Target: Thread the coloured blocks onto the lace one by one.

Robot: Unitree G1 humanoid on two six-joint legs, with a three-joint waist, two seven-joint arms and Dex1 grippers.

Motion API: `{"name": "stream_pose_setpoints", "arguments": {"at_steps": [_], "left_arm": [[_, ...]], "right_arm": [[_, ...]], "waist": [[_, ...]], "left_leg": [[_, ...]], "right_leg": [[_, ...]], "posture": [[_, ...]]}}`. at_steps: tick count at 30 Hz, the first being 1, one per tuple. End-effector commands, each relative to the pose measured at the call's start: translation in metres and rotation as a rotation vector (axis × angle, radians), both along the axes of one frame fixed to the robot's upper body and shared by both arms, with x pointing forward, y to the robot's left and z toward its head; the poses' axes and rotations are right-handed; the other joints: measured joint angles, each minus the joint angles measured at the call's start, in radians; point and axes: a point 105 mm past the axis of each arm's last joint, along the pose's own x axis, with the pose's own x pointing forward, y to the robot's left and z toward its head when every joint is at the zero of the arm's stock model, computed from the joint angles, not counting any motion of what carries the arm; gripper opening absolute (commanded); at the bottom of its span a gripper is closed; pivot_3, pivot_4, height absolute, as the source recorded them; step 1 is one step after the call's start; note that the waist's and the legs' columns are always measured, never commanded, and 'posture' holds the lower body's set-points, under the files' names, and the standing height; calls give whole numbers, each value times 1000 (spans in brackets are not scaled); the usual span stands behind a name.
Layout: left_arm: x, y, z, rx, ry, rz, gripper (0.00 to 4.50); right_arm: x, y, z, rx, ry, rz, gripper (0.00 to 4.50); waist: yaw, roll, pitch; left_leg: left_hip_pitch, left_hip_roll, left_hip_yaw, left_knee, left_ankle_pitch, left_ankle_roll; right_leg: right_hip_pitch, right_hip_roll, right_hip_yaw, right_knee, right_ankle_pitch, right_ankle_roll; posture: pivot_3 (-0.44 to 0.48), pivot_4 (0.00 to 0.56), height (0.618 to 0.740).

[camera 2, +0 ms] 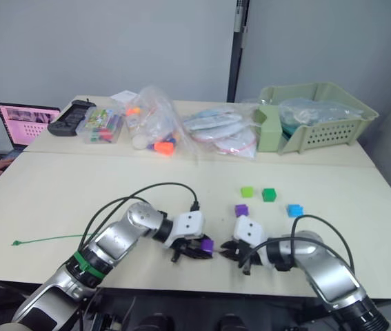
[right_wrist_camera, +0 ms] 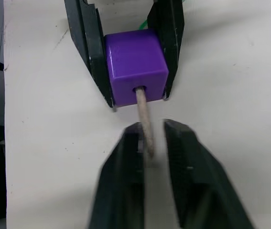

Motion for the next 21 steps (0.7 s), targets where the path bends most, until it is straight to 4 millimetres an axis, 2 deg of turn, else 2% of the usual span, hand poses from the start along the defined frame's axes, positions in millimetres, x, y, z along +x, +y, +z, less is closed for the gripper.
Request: {"name": "stream_pose_setpoints", "arguments": {"at_steps": [1,6,9,15,16,18,21], "left_arm": [[-5,-3,7,-17,-12,-30,1220],[-3,0,8,-10,-20,-24,1220],[1,10,12,-3,-34,-3,1220],[5,57,18,63,-63,65,1220],[6,71,17,85,-62,89,1220],[6,86,17,107,-61,114,1220],[13,175,11,237,-54,300,1220]], "right_arm": [[5,3,8,4,-51,10,0],[7,1,11,3,-59,14,0],[9,-3,17,-5,-75,16,0],[8,-5,25,-17,-91,28,0],[8,-5,26,-20,-91,31,0],[7,-5,27,-23,-91,35,0],[5,-5,29,-29,-92,38,0]], "waist": [[-1,0,0],[-1,0,0],[-1,0,0],[-5,0,0],[-4,0,0],[-4,0,0],[-10,0,0]], "left_leg": [[0,0,0,0,0,0],[0,0,0,0,0,0],[0,0,0,0,0,0],[0,1,0,0,0,0],[0,1,0,0,0,0],[0,1,0,0,0,0],[0,1,0,0,0,0]], "right_leg": [[0,0,0,0,0,0],[0,0,0,0,0,0],[0,0,0,0,0,0],[-1,0,0,0,0,0],[-1,0,0,0,0,0],[-1,0,0,0,0,0],[-1,0,0,0,0,0]], "posture": [[0,150,740],[0,150,740],[0,150,740],[0,150,740],[0,150,740],[0,150,740],[0,150,740]]}}
